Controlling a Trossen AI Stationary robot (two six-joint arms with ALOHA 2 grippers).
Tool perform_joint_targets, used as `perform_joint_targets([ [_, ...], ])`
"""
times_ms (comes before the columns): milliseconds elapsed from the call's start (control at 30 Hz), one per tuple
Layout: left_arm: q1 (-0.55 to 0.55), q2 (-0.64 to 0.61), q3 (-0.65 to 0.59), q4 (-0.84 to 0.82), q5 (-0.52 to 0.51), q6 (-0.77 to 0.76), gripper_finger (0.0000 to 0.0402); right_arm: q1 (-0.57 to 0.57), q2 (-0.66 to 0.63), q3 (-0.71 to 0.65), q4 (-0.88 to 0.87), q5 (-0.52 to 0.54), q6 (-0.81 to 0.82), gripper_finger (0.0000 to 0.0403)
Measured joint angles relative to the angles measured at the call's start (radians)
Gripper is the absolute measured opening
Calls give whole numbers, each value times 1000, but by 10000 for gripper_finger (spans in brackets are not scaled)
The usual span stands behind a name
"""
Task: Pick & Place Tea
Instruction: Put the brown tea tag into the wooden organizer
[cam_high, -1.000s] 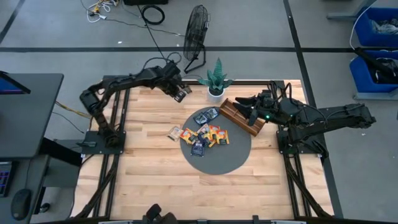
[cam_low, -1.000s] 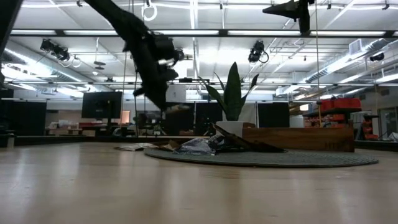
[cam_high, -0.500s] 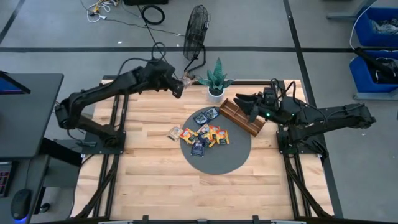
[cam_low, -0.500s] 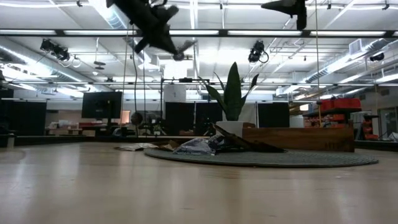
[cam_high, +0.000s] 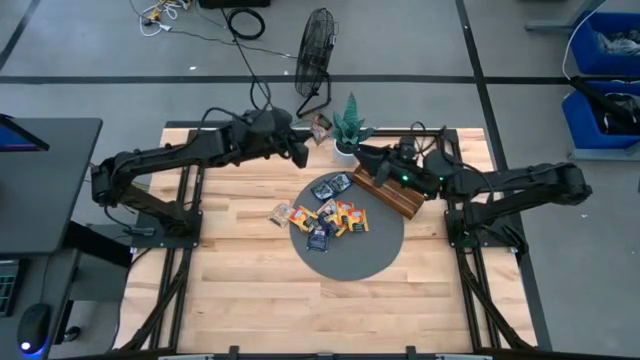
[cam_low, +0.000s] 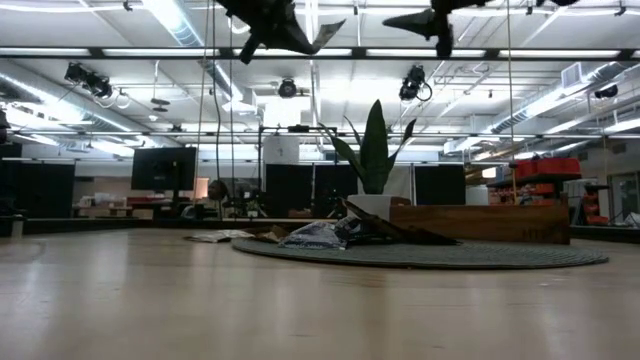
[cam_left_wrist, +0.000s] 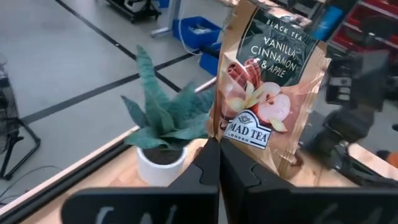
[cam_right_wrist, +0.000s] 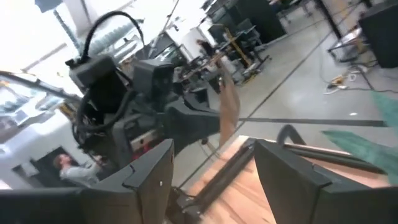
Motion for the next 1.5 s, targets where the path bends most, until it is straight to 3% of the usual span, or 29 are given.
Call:
perform_joint_targets([
  [200, -51, 0, 0, 41, -84, -2, 1, -14, 90, 127, -134, -4, -1, 231],
  [400, -78, 0, 0, 56, -138, 7, 0, -26, 174, 224, -151, 14, -4, 231],
  [933, -116, 0, 0, 99, -142, 23, 1, -57, 257, 313, -146, 12, 2, 225],
  [1100, -116, 0, 0, 99, -142, 25, 1, -57, 257, 313, -146, 2, 2, 169],
  [1333, -116, 0, 0, 102, -142, 33, 1, -59, 257, 313, -147, -34, -15, 23],
  [1500, -116, 0, -1, 112, -142, 46, 1, -60, 257, 313, -145, -45, -37, 8],
])
